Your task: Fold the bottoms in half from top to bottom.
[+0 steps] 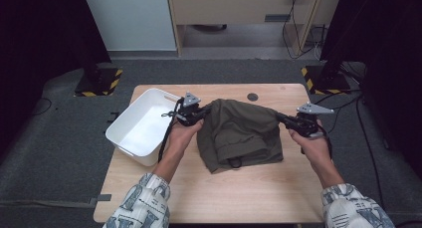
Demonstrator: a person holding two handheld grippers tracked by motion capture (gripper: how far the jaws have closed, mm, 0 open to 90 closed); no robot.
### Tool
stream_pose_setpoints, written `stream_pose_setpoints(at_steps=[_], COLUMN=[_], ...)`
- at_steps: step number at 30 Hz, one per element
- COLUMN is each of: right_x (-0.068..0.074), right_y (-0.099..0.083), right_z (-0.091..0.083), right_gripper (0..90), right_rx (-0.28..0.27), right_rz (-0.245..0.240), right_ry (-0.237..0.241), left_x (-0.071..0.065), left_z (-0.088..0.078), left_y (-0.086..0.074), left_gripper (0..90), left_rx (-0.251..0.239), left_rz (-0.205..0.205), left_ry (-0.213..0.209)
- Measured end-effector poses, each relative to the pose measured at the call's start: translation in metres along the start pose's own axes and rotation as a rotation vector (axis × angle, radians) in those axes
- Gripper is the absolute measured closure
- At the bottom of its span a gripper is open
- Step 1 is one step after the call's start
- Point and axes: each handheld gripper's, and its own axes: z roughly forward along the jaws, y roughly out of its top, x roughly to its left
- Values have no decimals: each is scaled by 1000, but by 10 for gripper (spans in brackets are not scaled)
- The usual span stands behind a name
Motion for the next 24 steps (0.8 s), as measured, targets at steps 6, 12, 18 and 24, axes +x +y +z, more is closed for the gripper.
stream_pose_setpoints(at_steps=[6, 12, 18, 24], right_x=[4, 6, 5, 10], right_y=[5, 10, 19, -1], right_z=[-2, -5, -15, -16], right_gripper=[900, 900, 900, 900], right_rx=[-9, -22, -53, -19], right_rz=[-21, -29, -25, -40], right_ry=[-13, -17, -23, -5], left_x=[-3, -8, -14, -18], left_z=[1, 2, -1, -5], left_y=[10, 23, 36, 11], left_gripper=[867, 867, 867, 866], left_rx=[2, -7, -33, -11], left_rz=[14, 29, 69, 103], left_ry=[6, 4, 2, -20])
